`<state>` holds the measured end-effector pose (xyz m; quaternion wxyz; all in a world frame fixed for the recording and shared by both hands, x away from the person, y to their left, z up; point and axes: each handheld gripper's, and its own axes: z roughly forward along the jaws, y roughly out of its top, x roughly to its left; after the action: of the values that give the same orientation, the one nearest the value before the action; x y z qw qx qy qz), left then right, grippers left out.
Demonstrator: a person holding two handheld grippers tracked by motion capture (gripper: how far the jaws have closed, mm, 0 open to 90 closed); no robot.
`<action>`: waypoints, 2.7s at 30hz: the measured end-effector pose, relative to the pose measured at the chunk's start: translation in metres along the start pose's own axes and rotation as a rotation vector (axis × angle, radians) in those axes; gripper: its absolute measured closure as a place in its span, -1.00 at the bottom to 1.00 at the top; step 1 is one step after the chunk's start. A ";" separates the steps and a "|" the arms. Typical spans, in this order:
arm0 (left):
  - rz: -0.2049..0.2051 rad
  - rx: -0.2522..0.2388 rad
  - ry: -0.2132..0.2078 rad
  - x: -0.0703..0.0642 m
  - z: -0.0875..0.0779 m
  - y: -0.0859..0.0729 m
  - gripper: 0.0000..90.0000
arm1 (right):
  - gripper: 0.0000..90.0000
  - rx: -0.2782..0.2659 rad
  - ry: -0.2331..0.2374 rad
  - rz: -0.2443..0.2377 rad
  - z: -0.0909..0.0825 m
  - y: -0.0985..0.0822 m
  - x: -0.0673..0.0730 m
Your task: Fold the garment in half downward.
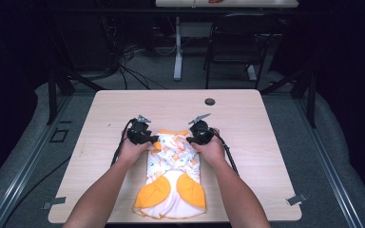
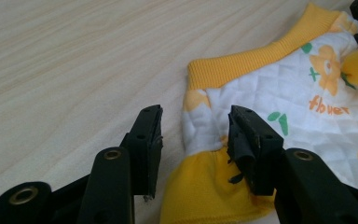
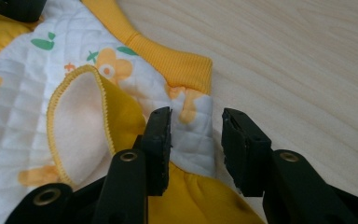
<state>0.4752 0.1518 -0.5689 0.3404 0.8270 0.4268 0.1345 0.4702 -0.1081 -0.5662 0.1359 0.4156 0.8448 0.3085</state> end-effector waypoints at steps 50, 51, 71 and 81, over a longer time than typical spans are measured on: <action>0.011 -0.066 -0.051 -0.010 -0.033 0.023 0.86 | 0.96 -0.039 0.012 -0.121 -0.042 0.017 0.005; 0.010 -0.074 -0.046 -0.010 -0.034 0.024 0.86 | 0.96 -0.043 0.013 -0.127 -0.045 0.020 0.005; 0.080 -0.200 -0.024 -0.007 -0.088 0.055 0.86 | 0.96 -0.163 -0.043 -0.227 -0.092 0.050 0.017; 0.113 -0.226 -0.040 -0.013 -0.099 0.047 0.86 | 0.96 -0.192 -0.046 -0.299 -0.105 0.043 0.025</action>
<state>0.4454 0.1667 -0.4630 0.4315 0.8088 0.3546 0.1844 0.4311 -0.1114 -0.4572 0.2388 0.2774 0.8605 0.3543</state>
